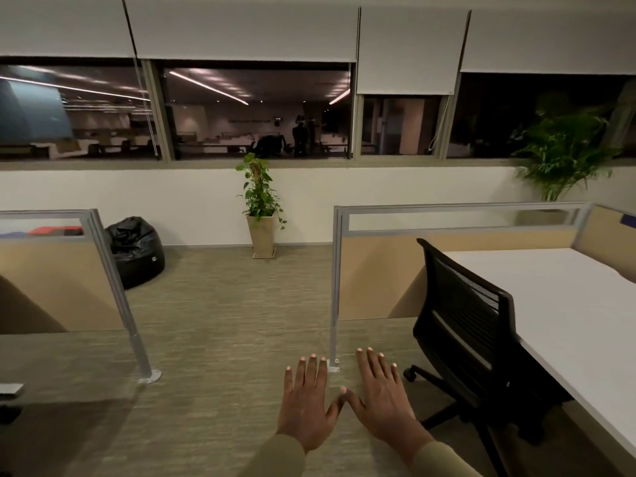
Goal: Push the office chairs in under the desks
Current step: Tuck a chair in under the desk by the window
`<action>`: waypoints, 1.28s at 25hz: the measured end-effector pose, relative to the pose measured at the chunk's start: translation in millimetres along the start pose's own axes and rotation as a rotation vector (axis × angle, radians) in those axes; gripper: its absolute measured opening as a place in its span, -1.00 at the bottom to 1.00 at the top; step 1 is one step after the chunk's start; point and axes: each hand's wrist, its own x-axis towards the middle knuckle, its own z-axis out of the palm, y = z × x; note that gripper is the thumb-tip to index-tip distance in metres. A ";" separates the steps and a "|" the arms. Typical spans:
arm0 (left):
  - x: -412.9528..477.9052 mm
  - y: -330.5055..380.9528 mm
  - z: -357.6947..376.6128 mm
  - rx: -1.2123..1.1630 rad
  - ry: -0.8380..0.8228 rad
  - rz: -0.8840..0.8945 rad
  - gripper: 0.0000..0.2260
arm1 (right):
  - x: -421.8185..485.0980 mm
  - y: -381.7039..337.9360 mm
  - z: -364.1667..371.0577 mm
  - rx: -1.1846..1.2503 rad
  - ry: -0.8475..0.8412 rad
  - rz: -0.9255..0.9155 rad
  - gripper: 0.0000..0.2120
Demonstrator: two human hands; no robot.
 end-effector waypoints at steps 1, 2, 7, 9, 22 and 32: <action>21.1 -0.7 3.8 0.002 0.005 0.014 -0.18 | 18.6 8.2 0.0 -0.005 -0.002 0.010 -0.15; 41.5 -1.6 8.1 0.005 0.012 0.030 -0.18 | 36.5 16.4 0.7 -0.012 -0.003 0.020 -0.15; 162.4 -15.1 24.1 -0.002 0.086 0.130 -0.22 | 144.9 58.1 -0.1 -0.072 0.008 0.076 -0.13; 219.6 -20.8 26.4 0.015 0.047 0.159 -0.27 | 194.0 76.8 -5.4 -0.102 0.026 0.105 -0.13; 568.9 68.0 37.0 -0.140 -0.034 0.489 -0.23 | 383.7 240.6 -112.8 -0.280 0.323 0.512 -0.13; 693.5 175.3 75.5 -0.164 -0.104 0.709 -0.29 | 424.8 336.9 -99.1 -0.260 0.171 0.799 -0.18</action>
